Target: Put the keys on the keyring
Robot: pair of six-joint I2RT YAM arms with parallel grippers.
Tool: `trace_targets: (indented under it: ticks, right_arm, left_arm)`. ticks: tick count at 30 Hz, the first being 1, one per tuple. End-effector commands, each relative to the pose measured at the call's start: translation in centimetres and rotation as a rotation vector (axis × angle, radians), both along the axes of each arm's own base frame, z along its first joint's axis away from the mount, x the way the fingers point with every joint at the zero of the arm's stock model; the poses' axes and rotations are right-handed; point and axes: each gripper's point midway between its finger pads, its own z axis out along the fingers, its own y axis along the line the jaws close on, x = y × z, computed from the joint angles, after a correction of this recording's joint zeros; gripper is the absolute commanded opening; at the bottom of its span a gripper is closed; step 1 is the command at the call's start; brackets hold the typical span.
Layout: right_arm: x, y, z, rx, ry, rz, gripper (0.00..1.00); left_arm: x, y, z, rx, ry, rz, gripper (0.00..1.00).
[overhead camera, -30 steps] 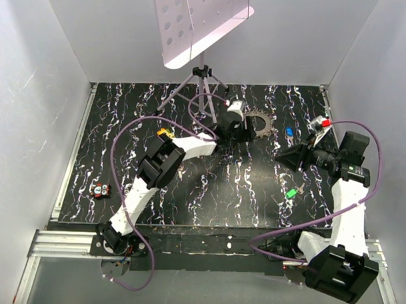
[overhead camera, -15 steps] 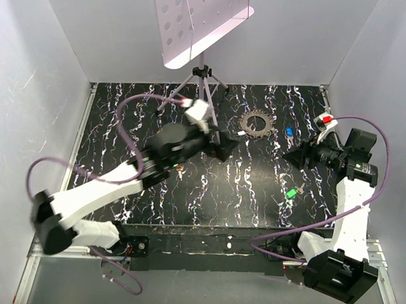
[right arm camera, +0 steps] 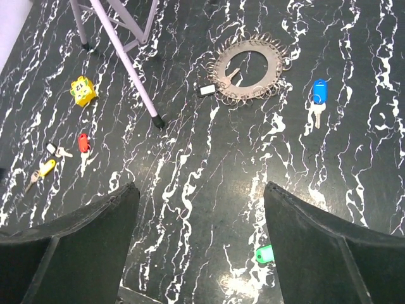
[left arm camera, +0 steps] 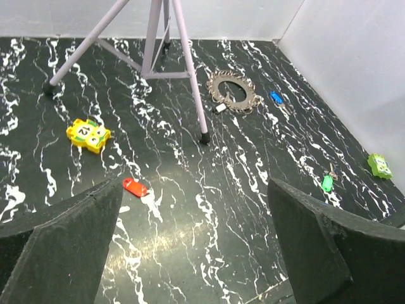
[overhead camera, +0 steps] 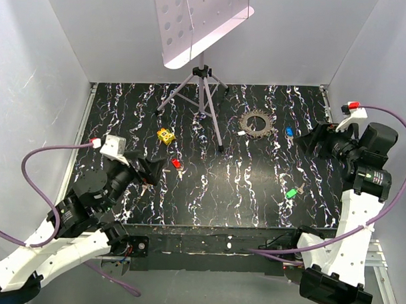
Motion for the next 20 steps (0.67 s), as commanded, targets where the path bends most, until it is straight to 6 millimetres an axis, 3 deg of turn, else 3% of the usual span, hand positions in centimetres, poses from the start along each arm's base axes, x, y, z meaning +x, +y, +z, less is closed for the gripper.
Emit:
trace_targets:
  ticks: [1,8,20]
  right_arm:
    - [-0.21,-0.51,2.19,0.039,-0.025,-0.087,0.86]
    - [-0.62,-0.58,3.17,0.024,-0.064,-0.102,0.86]
    - [-0.57,-0.33,2.75,0.029,-0.073,-0.085,0.84]
  left_arm:
    - [-0.16,1.39,-4.19,0.073,0.111,0.06,0.98]
    - [-0.53,1.71,-3.92,0.059,0.122,0.061,0.98]
    - [-0.53,1.34,-4.22,0.068,0.14,0.051,0.98]
